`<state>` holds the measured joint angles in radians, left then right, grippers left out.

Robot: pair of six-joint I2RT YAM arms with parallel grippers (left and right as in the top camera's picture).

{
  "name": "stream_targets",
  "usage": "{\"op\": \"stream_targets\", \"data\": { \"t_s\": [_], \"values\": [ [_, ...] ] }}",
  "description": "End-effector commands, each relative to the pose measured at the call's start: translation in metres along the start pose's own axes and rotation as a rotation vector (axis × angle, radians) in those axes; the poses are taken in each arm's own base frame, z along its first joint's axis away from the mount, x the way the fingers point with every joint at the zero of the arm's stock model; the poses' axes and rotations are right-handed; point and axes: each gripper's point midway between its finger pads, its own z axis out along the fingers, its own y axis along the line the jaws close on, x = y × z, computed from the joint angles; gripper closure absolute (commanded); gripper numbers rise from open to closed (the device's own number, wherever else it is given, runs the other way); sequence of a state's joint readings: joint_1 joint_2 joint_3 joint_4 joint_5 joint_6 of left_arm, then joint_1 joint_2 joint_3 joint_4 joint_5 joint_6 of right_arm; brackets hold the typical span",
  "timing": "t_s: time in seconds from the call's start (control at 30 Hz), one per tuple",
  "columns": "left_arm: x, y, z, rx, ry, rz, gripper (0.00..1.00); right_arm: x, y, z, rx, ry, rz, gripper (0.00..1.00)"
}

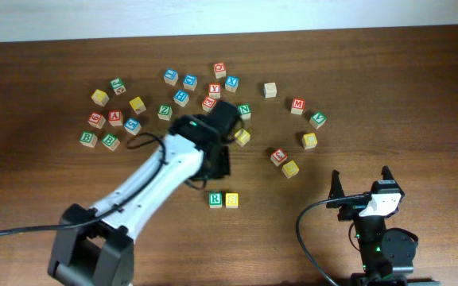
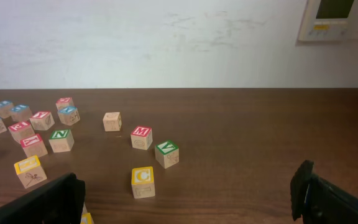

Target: Spell out ICRA

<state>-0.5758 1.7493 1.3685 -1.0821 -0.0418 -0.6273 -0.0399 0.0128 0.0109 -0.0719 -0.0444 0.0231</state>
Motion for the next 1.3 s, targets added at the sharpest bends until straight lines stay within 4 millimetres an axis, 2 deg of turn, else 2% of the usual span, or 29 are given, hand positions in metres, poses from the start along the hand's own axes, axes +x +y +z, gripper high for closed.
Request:
{"op": "stream_targets", "data": {
  "t_s": [0.0,0.07,0.1,0.2,0.27,0.37,0.4,0.47,0.57,0.67,0.83,1.07,1.2,1.27],
  "values": [
    [-0.015,0.037,0.000,-0.015,0.007,-0.105,0.68,0.003,-0.002,0.000,0.011,0.005,0.004,0.02],
    [-0.020,0.052,0.001,-0.026,0.016,-0.149,0.44,0.003,-0.002,0.000,0.011,0.005,0.004,0.02],
    [-0.019,0.058,0.004,-0.034,0.026,-0.165,0.37,0.003,-0.002,0.000,0.011,0.005,0.004,0.02],
    [-0.005,0.066,0.016,-0.059,0.069,-0.169,0.41,0.003,-0.002,0.000,0.011,0.005,0.004,0.02],
    [0.005,0.063,0.020,-0.035,0.110,-0.166,0.55,0.003,-0.002,0.000,0.011,0.005,0.004,0.02],
    [0.014,0.034,0.019,0.116,0.167,-0.080,0.52,0.003,-0.002,0.000,0.011,0.005,0.004,0.02],
    [0.016,0.030,0.019,0.125,0.170,-0.063,0.52,0.003,-0.002,0.000,0.011,0.005,0.004,0.01],
    [0.021,0.026,0.022,0.118,0.173,-0.042,0.52,0.003,-0.002,0.000,0.011,0.005,0.004,0.02],
    [0.043,0.020,0.043,0.107,0.196,-0.012,0.53,0.003,-0.002,0.000,0.011,0.005,0.004,0.02],
    [0.055,0.022,0.061,0.102,0.202,-0.034,0.53,0.003,-0.002,0.000,0.011,0.005,0.004,0.02],
    [0.051,0.020,0.066,0.117,0.178,-0.031,0.52,0.003,-0.002,0.000,0.011,0.005,0.004,0.02],
    [0.038,0.045,0.068,0.019,0.126,-0.061,0.57,0.003,-0.002,0.000,0.011,0.005,0.004,0.02],
    [0.033,0.061,0.068,0.011,0.136,-0.117,0.57,0.003,-0.002,0.000,0.011,0.005,0.004,0.02],
    [0.031,0.061,0.064,0.019,0.130,-0.089,0.58,0.003,-0.002,0.000,0.011,0.005,0.004,0.02]
  ]
}}
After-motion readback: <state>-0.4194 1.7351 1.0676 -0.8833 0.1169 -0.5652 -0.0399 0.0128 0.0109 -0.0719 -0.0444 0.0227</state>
